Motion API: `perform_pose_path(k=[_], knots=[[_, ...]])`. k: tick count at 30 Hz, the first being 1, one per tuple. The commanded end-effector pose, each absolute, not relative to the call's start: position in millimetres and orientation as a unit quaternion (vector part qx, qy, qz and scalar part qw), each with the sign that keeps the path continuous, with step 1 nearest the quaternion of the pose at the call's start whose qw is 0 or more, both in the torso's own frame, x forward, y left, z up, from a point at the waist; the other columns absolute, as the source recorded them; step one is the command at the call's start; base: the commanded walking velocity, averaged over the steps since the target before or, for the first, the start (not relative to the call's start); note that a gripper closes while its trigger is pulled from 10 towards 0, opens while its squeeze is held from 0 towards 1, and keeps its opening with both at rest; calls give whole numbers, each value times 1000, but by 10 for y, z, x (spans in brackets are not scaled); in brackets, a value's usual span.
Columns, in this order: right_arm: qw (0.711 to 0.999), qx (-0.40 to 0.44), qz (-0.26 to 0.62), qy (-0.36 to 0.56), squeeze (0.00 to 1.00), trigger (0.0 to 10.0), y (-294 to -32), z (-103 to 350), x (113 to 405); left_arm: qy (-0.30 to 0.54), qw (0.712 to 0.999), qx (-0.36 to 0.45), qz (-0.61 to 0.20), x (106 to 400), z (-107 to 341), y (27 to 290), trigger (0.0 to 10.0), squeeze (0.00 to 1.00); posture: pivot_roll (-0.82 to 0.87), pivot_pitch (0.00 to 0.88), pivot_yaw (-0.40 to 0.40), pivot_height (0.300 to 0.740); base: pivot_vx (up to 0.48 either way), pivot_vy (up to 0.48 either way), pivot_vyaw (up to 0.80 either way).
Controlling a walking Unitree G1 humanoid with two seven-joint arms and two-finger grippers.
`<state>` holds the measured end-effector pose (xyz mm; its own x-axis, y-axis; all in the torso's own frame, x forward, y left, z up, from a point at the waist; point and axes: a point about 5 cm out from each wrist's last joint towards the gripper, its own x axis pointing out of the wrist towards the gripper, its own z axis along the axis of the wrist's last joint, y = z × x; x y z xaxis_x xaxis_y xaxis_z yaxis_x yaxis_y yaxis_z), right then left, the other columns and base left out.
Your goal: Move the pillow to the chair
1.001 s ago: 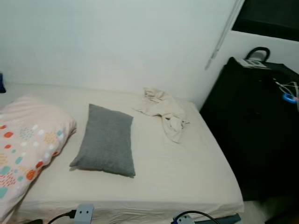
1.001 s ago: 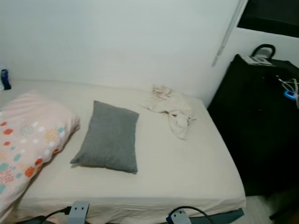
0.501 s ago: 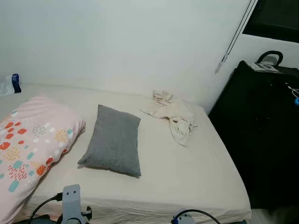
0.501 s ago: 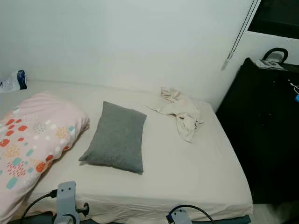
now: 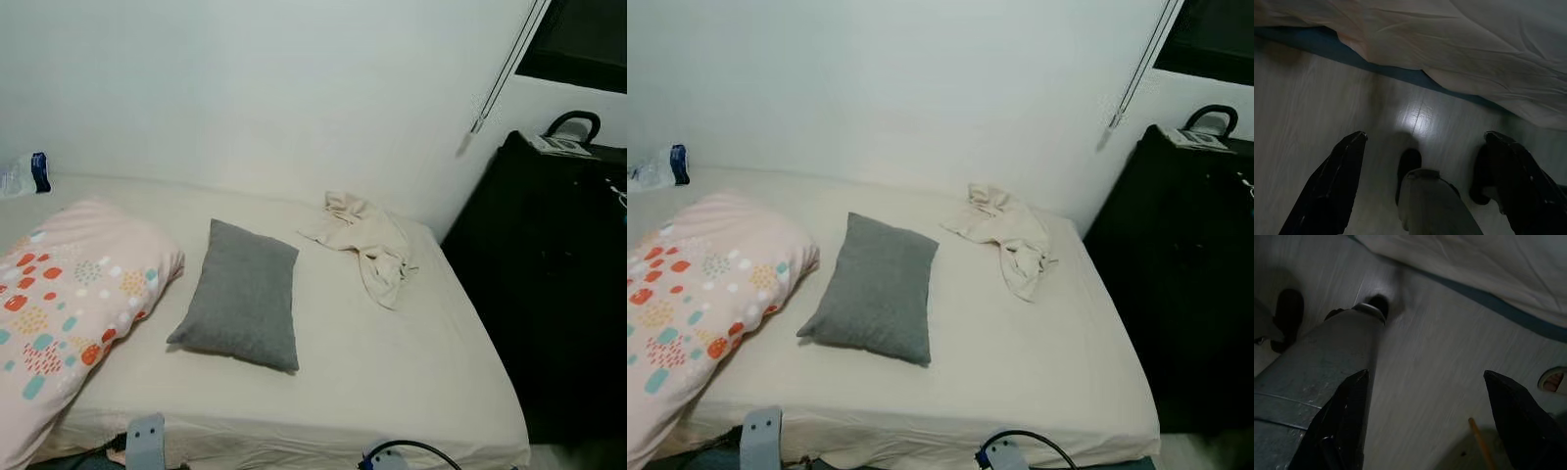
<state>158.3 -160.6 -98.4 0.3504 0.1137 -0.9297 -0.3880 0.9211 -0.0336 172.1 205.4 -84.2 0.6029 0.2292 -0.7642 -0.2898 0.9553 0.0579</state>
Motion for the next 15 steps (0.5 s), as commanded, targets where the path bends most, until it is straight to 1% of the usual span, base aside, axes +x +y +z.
perform_pose_path(k=[1,13,15], knots=[[812,-121,149,551,0,10000,-1618,-989,1571,429,893,-38,134,1706,-860,2002,10000,0,185,0,-149,740,277,0,0],[811,-123,151,551,0,10000,-1615,-997,1548,431,894,-38,120,1707,-867,1954,10000,0,182,0,-151,740,281,0,0],[811,-124,152,551,0,10000,-1616,-998,1546,430,894,-42,119,1708,-868,1948,10000,0,183,0,-151,740,0,0,0]])
